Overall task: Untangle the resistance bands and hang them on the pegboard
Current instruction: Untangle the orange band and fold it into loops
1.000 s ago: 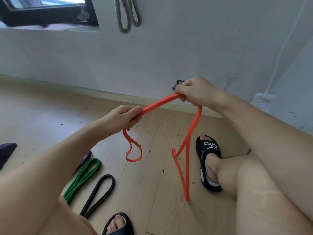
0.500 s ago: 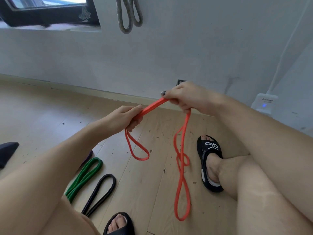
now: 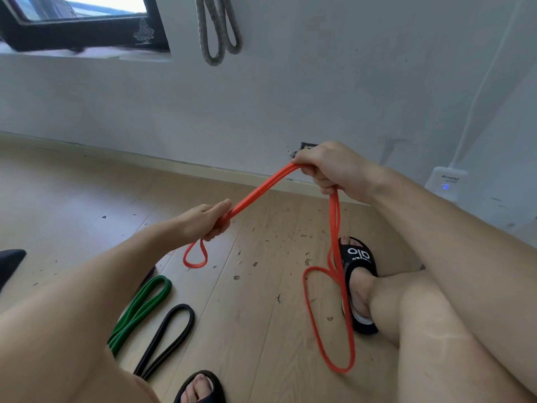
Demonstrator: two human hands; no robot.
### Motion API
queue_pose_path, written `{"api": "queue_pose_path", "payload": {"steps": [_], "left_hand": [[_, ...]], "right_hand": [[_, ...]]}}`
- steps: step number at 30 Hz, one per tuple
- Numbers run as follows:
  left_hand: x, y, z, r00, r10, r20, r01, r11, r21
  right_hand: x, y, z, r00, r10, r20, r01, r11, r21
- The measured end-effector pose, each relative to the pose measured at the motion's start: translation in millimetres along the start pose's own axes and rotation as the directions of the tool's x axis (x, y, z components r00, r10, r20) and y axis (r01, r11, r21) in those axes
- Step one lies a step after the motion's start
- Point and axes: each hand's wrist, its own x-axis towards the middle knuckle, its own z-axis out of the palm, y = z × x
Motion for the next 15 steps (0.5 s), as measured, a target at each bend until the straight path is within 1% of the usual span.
{"api": "queue_pose_path", "payload": {"steps": [2, 4, 5, 7, 9, 10, 12, 15], "left_hand": [[0.0, 1.3, 3.7, 0.998, -0.023, 0.059, 0.020, 0.998, 0.063], [-0.5, 7.4, 7.9, 0.997, -0.015, 0.073, 0.009, 0.996, 0.088], [0.9, 12.8, 9.5, 0.998, 0.019, 0.064, -0.023, 0.998, 0.060], [1.1, 29.3, 10.9, 0.990, 0.140, 0.019, -0.139, 0.988, -0.069], [0.0, 44.6, 10.8, 0.962, 0.273, -0.025, -0.272, 0.936, -0.224], [-4.2, 52.7, 11.7, 0.945, 0.323, -0.048, -0.324, 0.911, -0.257], [-13.8, 63.7, 13.6, 0.920, 0.380, -0.096, -0.392, 0.891, -0.229], [-19.9, 66.5, 14.7, 0.913, 0.384, -0.139, -0.405, 0.899, -0.170]], "right_hand": [[0.9, -2.3, 5.9, 0.999, -0.017, 0.040, 0.017, 1.000, -0.005], [1.8, -5.1, 11.5, 0.996, -0.037, 0.083, 0.038, 0.999, -0.004], [2.1, -5.6, 15.1, 0.993, -0.047, 0.104, 0.049, 0.999, -0.018], [1.9, -5.9, 24.7, 0.987, -0.062, 0.148, 0.075, 0.994, -0.083], [2.2, -6.1, 36.3, 0.981, -0.071, 0.180, 0.096, 0.986, -0.137], [2.4, -6.6, 41.4, 0.979, -0.068, 0.191, 0.097, 0.984, -0.148], [4.3, -8.3, 47.9, 0.977, -0.055, 0.204, 0.083, 0.988, -0.127], [7.2, -8.1, 49.2, 0.975, -0.030, 0.221, 0.053, 0.994, -0.096]]}}
